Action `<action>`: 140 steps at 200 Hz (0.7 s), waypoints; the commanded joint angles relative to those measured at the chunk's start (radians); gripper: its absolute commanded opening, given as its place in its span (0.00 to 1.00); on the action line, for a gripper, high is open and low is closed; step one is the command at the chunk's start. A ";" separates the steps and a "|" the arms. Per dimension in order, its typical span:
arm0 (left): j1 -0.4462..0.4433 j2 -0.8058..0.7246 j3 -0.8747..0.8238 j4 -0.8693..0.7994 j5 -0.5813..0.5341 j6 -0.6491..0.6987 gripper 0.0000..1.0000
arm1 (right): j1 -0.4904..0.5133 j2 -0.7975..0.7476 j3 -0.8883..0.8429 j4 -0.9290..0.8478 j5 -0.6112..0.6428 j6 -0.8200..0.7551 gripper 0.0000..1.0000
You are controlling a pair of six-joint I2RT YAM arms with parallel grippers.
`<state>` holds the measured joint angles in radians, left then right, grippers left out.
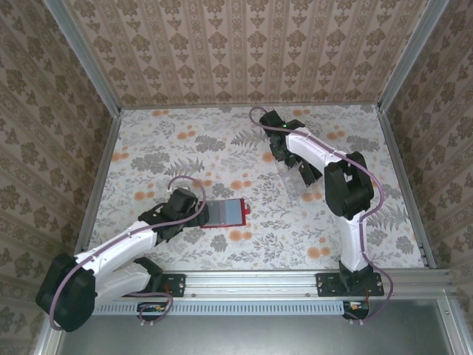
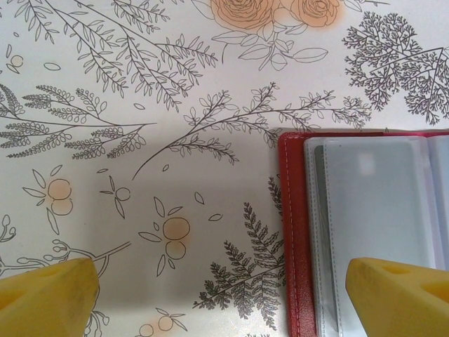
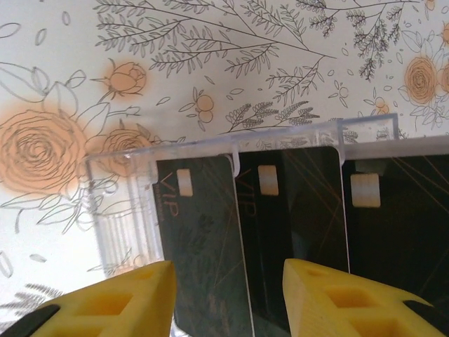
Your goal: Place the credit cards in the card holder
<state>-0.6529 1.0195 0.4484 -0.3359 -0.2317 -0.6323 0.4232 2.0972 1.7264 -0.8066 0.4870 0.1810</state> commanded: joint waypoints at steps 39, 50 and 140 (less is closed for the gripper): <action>0.009 0.005 0.021 0.001 0.002 0.014 1.00 | -0.010 0.044 0.045 -0.041 -0.064 -0.008 0.42; 0.009 0.005 0.021 0.000 0.003 0.014 1.00 | -0.011 0.038 0.040 -0.036 -0.076 -0.005 0.39; 0.009 0.005 0.017 0.006 0.005 0.013 1.00 | -0.016 0.018 0.049 -0.036 -0.105 -0.005 0.32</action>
<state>-0.6525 1.0214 0.4484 -0.3359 -0.2317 -0.6323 0.4149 2.1273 1.7443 -0.8127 0.3954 0.1783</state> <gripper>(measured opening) 0.997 0.318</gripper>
